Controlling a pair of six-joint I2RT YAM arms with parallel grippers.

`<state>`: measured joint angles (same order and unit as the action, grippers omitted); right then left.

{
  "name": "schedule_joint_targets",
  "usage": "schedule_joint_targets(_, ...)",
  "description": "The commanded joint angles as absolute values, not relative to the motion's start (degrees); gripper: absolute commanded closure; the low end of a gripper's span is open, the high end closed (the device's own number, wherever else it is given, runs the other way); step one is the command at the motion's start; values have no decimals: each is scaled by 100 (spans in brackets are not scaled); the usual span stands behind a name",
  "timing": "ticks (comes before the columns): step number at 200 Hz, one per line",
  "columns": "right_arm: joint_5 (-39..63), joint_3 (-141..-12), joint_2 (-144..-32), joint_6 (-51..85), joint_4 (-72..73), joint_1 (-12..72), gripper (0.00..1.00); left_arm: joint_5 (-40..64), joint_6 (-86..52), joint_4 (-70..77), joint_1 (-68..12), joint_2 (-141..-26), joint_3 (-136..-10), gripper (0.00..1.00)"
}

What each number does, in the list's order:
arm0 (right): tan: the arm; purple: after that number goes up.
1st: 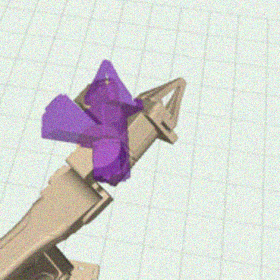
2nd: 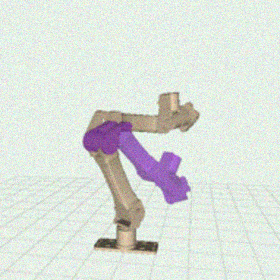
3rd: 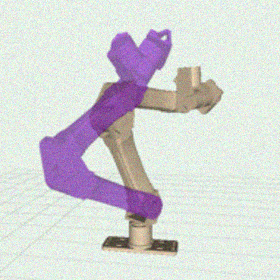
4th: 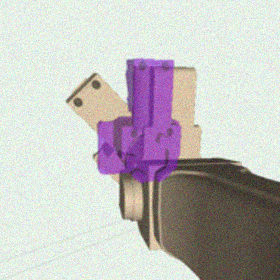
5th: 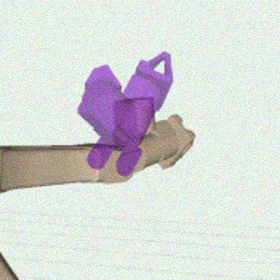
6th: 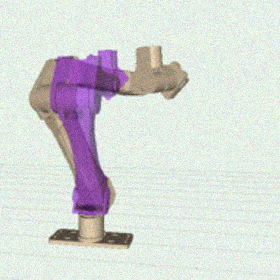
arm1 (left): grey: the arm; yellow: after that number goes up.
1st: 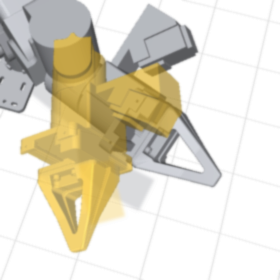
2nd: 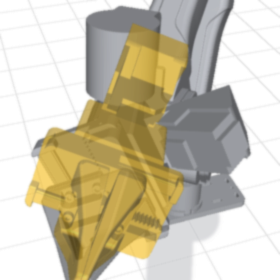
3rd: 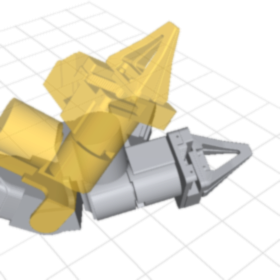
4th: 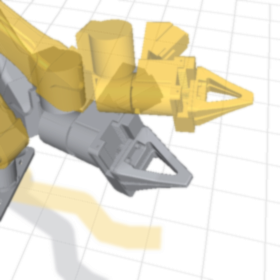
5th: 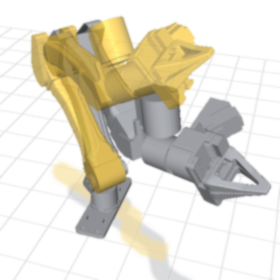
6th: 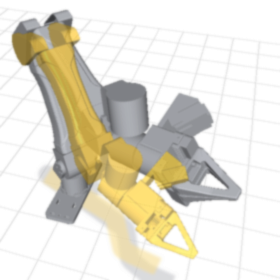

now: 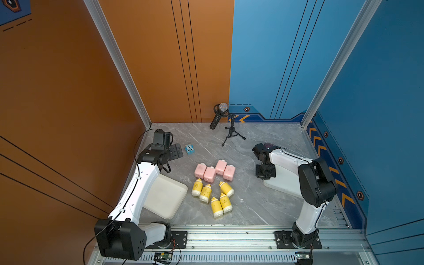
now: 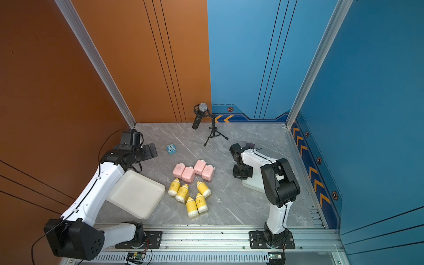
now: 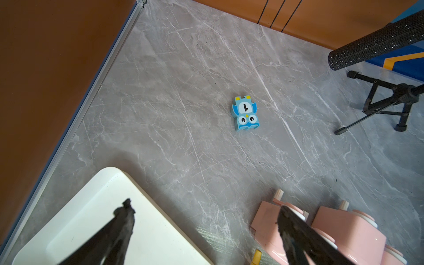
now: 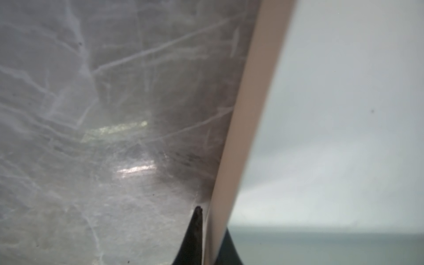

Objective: Place the pencil sharpeners by color into the storage box
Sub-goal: Adjust the storage box at the center of the board.

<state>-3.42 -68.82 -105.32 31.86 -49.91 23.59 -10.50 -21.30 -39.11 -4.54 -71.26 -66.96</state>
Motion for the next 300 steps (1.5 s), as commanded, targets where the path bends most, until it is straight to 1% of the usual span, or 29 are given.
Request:
schedule_joint_targets(1, -429, -6656, -10302, 3133, -5024, 2622, 95, -836, -2171, -4069, -396, -7137, -6706, 2)
schedule_joint_targets(23, -483, -6503, -10210, 3218, -5027, 2878, 96, -814, -2180, -4071, -378, -7117, -6698, 2)
schedule_joint_targets(81, -556, -6391, -10028, 3485, -5027, 3523, 96, -792, -2188, -4066, -372, -7047, -6682, 2)
schedule_joint_targets(135, -571, -6514, -10152, 3386, -5023, 3700, 92, -771, -2188, -4059, -355, -7022, -6659, 2)
schedule_joint_targets(154, -571, -6514, -10138, 3345, -5035, 3746, 87, -774, -2188, -4059, -343, -7029, -6662, 2)
schedule_joint_targets(182, -657, -6546, -9961, 3274, -5094, 3831, 75, -747, -2197, -4059, -308, -7048, -6663, 2)
schedule_joint_targets(215, -754, -6587, -9347, 3067, -5263, 3949, 65, -734, -2214, -4061, -305, -7074, -6658, 2)
schedule_joint_targets(242, -530, -6829, -8778, 2746, -5569, 3982, 57, -765, -2180, -4069, -431, -7230, -6708, 2)
schedule_joint_targets(246, -507, -6898, -8716, 2696, -5625, 4150, 56, -758, -2137, -4069, -461, -7264, -6734, 2)
schedule_joint_targets(274, -285, -7392, -8435, 2343, -6034, 4404, 49, -810, -2118, -4070, -712, -7279, -6799, 2)
schedule_joint_targets(300, 1, -7771, -8515, 2126, -6117, 4729, 44, -902, -2177, -4069, -756, -7173, -6654, 2)
